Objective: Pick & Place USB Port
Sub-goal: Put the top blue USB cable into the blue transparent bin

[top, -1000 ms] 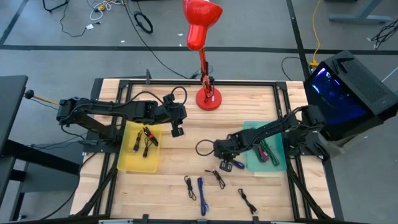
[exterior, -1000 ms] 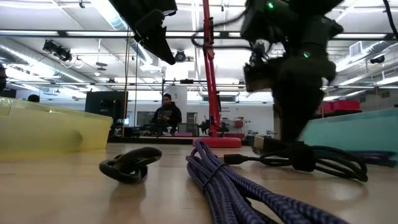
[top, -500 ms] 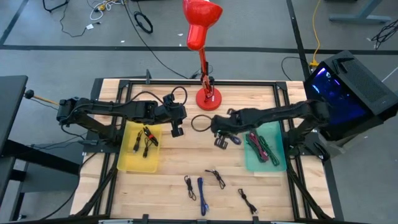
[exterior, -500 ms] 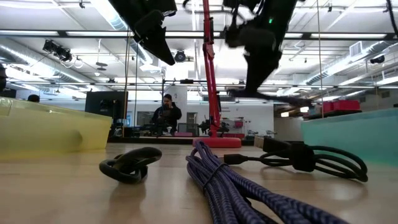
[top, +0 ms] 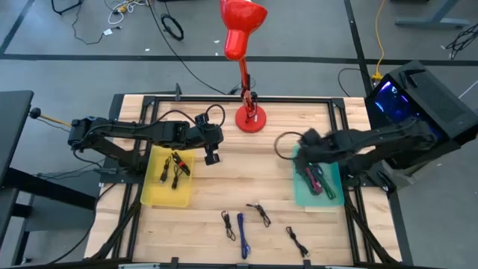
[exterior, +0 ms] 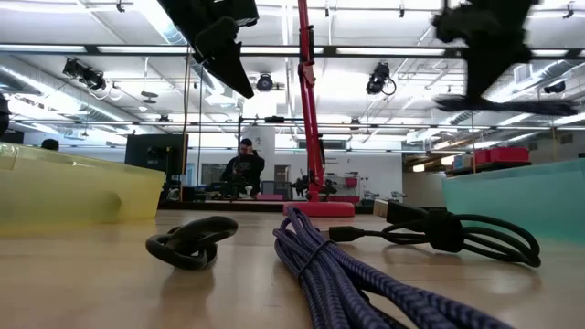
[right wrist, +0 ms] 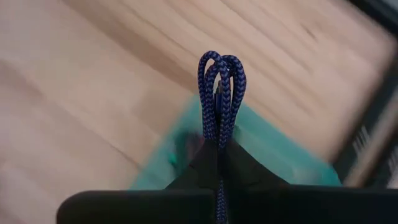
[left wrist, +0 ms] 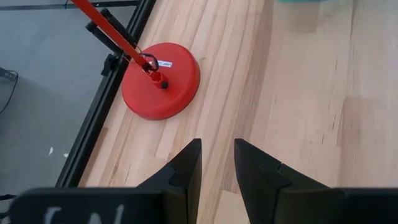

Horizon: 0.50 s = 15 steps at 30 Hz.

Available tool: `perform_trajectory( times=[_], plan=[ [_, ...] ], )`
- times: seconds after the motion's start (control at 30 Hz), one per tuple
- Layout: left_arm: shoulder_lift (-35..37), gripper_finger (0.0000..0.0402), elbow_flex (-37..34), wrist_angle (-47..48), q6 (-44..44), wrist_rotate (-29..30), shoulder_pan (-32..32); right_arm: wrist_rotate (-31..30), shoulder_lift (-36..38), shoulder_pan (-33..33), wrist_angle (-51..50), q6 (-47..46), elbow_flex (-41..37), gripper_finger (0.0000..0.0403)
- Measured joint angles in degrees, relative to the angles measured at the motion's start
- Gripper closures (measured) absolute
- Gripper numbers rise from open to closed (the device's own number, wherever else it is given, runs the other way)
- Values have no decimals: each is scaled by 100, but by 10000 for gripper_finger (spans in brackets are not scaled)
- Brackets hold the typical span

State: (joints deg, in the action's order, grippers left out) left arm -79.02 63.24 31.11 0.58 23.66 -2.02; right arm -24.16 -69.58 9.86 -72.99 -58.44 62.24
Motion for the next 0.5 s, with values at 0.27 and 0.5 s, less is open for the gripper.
perform_trajectory(
  times=[0.27,0.5],
  plan=[
    [0,303,0,7,4,2,0,306,783,687,19,-1933,-1356,403],
    [0,303,0,7,4,0,0,514,822,811,539,-2039,-1935,398]
  ],
)
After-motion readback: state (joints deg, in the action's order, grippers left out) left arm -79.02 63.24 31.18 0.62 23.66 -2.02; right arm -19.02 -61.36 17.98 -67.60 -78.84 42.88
